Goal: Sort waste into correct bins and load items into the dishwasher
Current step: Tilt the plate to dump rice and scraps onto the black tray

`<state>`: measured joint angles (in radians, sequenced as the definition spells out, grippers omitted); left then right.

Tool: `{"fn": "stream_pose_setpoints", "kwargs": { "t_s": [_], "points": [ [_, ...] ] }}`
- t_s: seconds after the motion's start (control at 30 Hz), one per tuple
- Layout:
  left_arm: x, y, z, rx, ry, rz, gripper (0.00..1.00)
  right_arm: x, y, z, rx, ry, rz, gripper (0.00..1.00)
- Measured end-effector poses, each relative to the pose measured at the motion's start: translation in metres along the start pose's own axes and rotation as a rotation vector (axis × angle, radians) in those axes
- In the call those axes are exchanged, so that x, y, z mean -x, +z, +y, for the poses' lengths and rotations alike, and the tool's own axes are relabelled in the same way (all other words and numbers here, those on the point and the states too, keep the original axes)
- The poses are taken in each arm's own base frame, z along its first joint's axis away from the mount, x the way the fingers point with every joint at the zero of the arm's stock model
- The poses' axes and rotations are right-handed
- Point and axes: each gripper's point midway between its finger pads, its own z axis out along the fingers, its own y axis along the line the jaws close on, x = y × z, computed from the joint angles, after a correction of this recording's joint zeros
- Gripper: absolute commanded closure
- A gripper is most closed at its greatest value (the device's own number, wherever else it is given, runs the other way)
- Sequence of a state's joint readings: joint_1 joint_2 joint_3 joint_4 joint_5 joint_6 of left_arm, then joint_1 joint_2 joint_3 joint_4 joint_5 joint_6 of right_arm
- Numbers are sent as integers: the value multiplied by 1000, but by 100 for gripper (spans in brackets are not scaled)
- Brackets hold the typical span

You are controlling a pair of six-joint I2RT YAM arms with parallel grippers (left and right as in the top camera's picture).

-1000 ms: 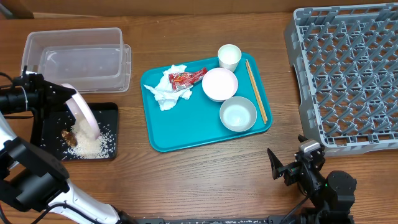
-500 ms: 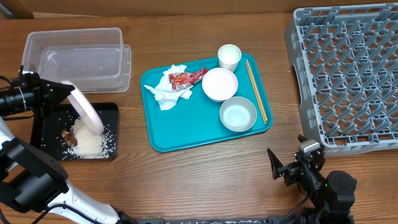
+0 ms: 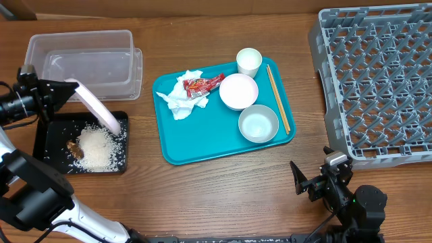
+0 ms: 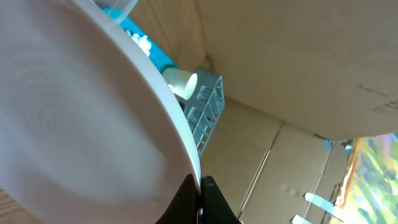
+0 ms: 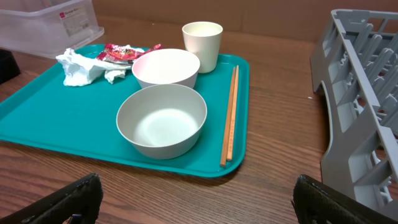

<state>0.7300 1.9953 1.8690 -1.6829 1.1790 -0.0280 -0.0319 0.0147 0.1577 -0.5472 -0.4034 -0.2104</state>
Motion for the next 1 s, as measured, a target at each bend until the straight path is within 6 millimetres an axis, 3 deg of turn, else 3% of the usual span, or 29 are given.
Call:
{"fn": "stream_pose_setpoints", "kwargs": {
  "t_s": [0.47, 0.77, 1.0],
  "points": [
    [11, -27, 32, 99, -75, -69, 96, 0, 0, 0, 0, -1, 0, 0],
    [29, -32, 46, 180, 26, -123, 96, 0, 0, 0, 0, 0, 0, 0],
    [22, -34, 58, 242, -39, -110, 96, 0, 0, 0, 0, 0, 0, 0]
  ]
}}
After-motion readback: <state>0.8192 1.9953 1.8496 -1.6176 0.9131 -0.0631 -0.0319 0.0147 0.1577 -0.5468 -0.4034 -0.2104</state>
